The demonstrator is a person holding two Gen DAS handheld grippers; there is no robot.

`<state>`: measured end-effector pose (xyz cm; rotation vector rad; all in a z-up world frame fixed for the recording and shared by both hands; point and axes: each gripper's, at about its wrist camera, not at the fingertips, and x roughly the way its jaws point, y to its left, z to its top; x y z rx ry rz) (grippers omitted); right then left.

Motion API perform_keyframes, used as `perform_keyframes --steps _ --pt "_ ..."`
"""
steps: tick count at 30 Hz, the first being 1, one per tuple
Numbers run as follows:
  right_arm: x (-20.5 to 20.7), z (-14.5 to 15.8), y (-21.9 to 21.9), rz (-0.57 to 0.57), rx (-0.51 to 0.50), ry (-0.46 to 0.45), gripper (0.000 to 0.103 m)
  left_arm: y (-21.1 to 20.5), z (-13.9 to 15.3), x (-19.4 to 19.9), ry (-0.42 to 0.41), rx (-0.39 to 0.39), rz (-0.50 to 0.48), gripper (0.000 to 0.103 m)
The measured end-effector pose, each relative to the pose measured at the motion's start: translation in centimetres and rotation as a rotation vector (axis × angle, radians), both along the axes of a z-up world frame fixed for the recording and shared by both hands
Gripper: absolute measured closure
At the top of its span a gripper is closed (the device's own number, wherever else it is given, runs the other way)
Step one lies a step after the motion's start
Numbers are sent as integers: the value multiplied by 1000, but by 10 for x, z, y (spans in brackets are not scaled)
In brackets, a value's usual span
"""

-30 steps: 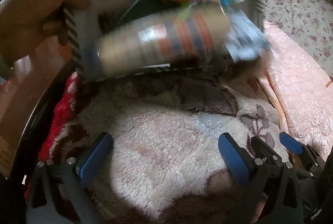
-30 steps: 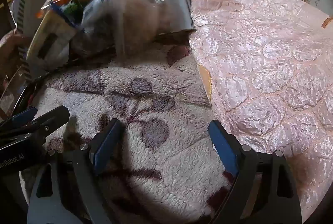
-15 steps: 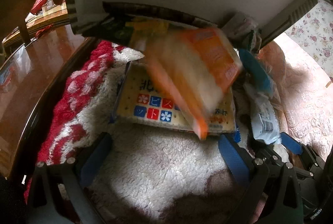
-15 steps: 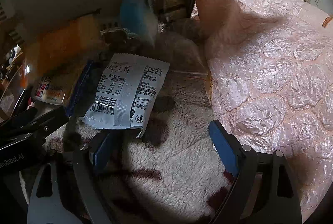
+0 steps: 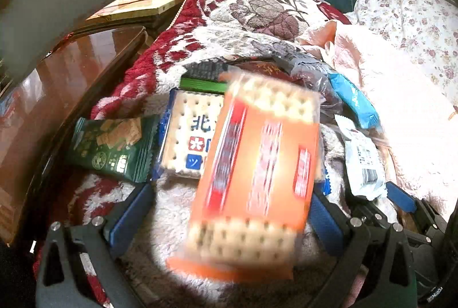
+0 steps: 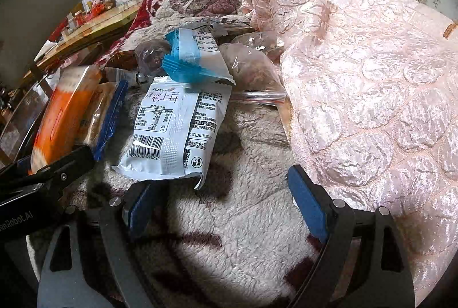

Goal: Organize snacks
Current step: 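Pour the snacks out of the white tray onto the blanket, then move both grippers over the snack pile toward the orange cracker pack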

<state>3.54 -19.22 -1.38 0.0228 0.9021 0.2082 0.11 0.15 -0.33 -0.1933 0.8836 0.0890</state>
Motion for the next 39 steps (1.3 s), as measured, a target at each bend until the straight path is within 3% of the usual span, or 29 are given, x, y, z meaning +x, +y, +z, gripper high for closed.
perform_keyframes --steps 39 --pt "1 0 1 1 -1 2 16 -1 5 -3 10 1 -4 0"
